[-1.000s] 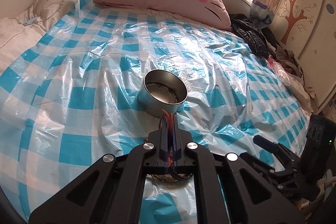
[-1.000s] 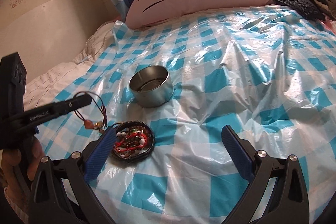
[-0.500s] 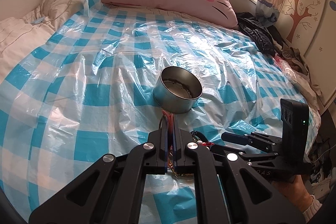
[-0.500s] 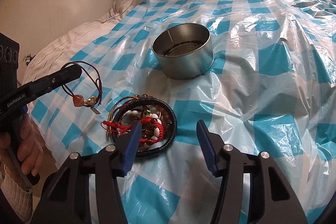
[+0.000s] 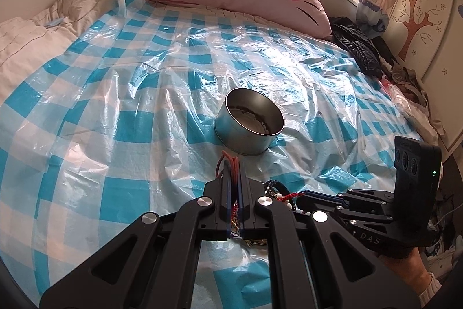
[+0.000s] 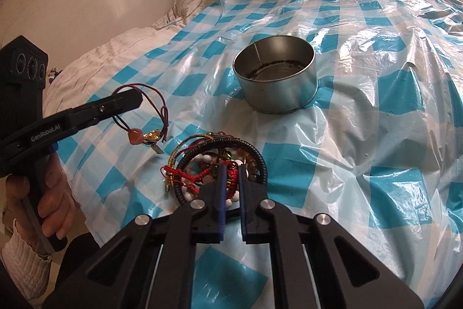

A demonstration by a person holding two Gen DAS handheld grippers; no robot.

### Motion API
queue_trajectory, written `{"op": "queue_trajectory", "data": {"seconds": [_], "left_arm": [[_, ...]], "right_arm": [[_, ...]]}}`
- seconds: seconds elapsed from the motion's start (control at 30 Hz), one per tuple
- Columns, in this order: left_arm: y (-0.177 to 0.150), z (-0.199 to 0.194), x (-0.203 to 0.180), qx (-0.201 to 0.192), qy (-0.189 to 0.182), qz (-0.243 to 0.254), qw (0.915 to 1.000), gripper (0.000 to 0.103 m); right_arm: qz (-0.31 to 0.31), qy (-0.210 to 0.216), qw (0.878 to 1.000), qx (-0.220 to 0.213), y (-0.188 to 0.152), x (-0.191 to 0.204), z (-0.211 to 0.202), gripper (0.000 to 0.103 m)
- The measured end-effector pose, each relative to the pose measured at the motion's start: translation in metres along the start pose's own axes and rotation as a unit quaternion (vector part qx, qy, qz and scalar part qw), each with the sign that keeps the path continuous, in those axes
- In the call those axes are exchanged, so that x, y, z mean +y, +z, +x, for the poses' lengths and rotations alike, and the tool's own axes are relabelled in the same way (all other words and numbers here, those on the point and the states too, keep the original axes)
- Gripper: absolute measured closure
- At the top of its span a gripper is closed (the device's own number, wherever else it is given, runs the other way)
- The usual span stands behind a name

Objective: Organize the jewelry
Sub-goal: 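Grasp a red beaded strand with the right tool while the left tool lifts the necklace toward the tin, then lower both held pieces into the silver tin and open both tools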

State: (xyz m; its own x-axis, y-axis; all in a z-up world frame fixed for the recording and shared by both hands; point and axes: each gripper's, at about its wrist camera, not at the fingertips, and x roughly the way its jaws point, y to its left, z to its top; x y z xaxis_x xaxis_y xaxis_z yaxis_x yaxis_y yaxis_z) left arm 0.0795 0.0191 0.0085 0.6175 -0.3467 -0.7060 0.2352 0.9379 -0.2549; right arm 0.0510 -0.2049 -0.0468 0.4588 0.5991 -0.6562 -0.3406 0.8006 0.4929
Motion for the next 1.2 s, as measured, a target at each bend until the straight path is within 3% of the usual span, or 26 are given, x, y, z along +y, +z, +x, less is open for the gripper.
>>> {"op": "queue_trajectory", "data": {"seconds": [0.27, 0.53, 0.83, 1.2], "left_arm": [[0.008, -0.006, -0.01, -0.01, -0.015, 0.002, 0.9998, 0.099], [0.032, 0.007, -0.026, -0.024, -0.034, 0.007, 0.9991, 0.099], [0.062, 0.043, -0.038, -0.031, -0.055, -0.007, 0.998, 0.099], [0.082, 0.091, -0.04, -0.027, -0.061, -0.025, 0.9975, 0.099]], "right_arm": [[0.083, 0.067, 0.99, -0.091, 0.007, -0.012, -0.041, 0.094], [0.105, 0.038, 0.984, -0.139, 0.035, -0.028, -0.045, 0.094], [0.12, 0.011, 0.98, -0.157, 0.071, -0.051, -0.026, 0.094], [0.083, -0.042, 0.986, -0.136, 0.1, -0.053, 0.013, 0.094]]}}
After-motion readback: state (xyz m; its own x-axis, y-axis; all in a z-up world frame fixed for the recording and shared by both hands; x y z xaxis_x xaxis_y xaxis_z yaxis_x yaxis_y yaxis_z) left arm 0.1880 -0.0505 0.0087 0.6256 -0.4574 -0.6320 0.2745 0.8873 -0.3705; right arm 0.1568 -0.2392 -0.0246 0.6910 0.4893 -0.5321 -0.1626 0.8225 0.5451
